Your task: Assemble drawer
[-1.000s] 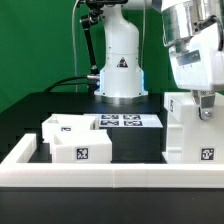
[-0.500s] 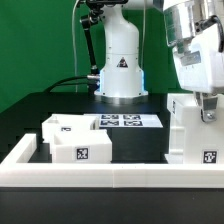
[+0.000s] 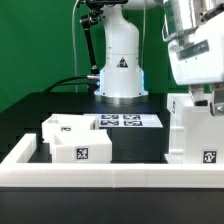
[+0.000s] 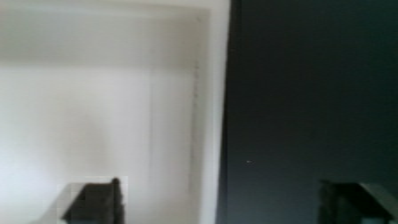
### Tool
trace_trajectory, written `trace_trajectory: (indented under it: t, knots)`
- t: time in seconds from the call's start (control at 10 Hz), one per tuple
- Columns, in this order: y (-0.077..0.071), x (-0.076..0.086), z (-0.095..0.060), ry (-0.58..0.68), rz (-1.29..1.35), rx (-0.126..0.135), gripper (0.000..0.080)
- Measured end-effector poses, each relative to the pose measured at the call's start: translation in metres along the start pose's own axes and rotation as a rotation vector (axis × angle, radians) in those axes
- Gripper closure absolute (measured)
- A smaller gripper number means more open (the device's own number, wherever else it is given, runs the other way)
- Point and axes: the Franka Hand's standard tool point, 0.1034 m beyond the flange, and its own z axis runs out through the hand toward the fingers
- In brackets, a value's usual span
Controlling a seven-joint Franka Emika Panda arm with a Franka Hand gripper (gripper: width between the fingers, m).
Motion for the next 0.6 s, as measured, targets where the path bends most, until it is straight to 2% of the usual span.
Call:
trace_trajectory:
  t: [0.3, 0.6]
  knots:
    - [0.003, -0.001, -0.022, -0.008, -0.218, -0.005, 0.0152]
    - [0.004, -0.002, -0.019, -0.012, -0.322, -0.007, 0.015]
